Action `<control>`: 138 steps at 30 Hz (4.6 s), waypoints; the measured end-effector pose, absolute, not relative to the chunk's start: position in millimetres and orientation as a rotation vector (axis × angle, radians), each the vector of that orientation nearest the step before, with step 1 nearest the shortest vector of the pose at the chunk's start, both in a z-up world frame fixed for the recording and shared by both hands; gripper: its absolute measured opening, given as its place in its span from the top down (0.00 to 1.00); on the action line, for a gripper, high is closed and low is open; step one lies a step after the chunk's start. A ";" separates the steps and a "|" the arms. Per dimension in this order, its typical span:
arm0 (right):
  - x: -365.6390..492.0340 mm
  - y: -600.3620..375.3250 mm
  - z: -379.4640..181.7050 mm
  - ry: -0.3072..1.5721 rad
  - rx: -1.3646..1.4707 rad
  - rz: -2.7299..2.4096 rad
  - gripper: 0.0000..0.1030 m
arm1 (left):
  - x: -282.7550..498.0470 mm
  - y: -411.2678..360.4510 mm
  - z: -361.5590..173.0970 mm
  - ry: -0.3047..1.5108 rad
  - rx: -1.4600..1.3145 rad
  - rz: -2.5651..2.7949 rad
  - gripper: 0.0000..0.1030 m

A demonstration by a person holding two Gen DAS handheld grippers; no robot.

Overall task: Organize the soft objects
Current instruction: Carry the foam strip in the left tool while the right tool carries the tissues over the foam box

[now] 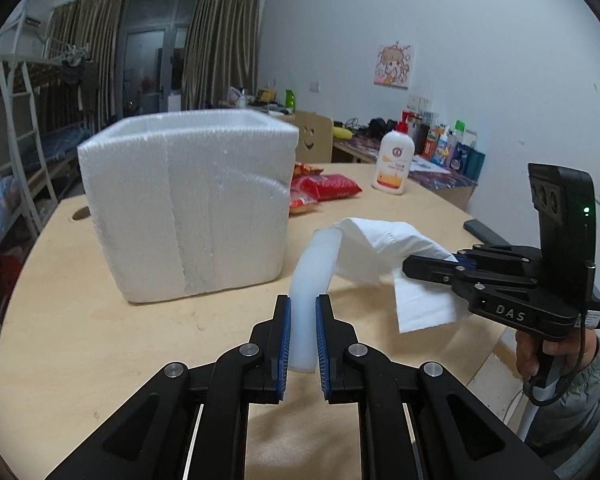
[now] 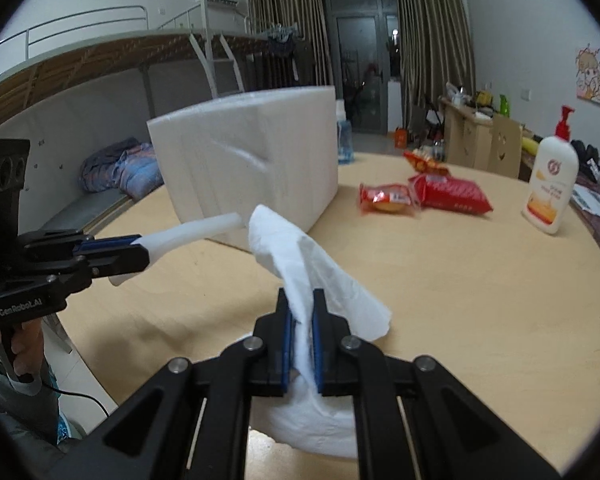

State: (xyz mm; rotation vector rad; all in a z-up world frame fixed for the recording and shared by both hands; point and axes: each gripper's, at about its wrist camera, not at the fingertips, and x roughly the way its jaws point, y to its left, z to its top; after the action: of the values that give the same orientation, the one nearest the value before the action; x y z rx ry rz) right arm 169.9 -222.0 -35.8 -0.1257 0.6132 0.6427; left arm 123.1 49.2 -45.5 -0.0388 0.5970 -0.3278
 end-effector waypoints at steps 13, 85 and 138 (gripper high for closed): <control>126.8 -237.9 -1.4 0.483 -0.109 0.644 0.89 | 75.9 37.6 -15.0 0.495 -0.018 -0.313 0.87; 115.0 -203.8 70.6 0.282 -0.085 0.764 0.89 | 21.9 78.8 67.1 0.271 -0.021 -0.080 0.87; 256.6 -152.8 94.7 0.374 -0.115 0.777 0.89 | 237.3 128.3 81.9 0.419 -0.046 -0.101 0.87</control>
State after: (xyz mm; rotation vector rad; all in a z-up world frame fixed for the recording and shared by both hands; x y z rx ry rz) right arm 256.6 -152.8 94.7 -0.1150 0.3736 0.7770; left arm 237.3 128.3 81.9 -0.0458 0.4194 -0.1014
